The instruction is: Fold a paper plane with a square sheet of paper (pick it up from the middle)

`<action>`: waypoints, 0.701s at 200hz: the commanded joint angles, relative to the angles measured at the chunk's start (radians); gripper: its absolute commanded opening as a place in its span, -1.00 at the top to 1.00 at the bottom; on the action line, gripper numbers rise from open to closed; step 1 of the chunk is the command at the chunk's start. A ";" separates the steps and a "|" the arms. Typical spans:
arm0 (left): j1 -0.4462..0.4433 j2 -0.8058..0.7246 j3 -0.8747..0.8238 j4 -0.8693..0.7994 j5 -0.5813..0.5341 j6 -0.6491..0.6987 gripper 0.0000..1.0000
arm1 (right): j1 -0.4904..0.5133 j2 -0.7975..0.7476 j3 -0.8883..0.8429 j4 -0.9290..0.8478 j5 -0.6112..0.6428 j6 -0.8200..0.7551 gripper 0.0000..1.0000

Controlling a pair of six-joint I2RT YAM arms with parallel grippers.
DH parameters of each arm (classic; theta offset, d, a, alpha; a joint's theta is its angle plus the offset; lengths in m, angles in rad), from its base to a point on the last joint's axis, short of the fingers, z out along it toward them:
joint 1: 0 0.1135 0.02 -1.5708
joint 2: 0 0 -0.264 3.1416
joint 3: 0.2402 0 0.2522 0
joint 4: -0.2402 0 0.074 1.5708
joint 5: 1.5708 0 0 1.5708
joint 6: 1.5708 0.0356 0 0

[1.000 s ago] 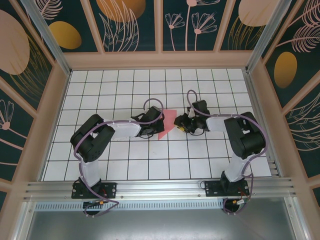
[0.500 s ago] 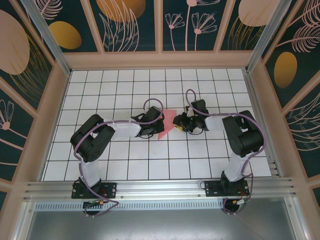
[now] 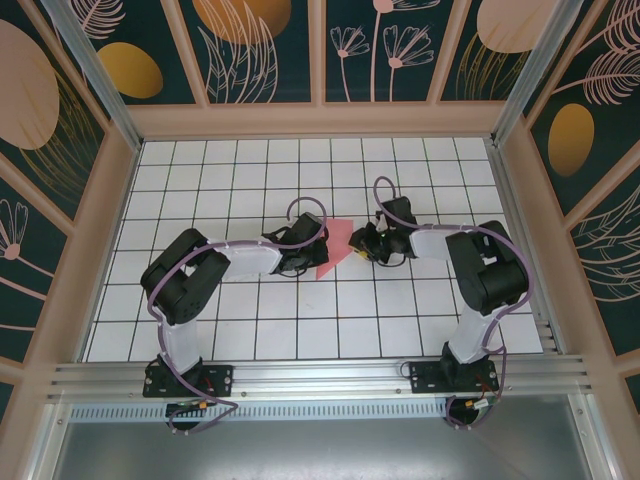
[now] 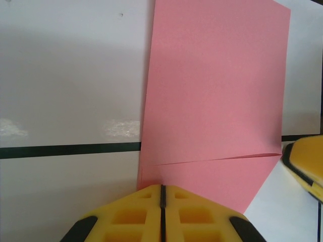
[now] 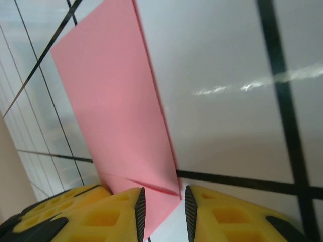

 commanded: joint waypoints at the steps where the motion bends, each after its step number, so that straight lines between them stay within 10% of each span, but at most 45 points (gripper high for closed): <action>1: 0.003 0.013 -0.025 -0.010 0.006 -0.004 0.78 | -0.002 -0.011 0.031 -0.068 0.053 0.014 0.38; 140: 0.003 0.017 -0.027 -0.001 0.017 -0.004 0.77 | 0.013 0.003 0.046 -0.038 -0.038 0.007 0.46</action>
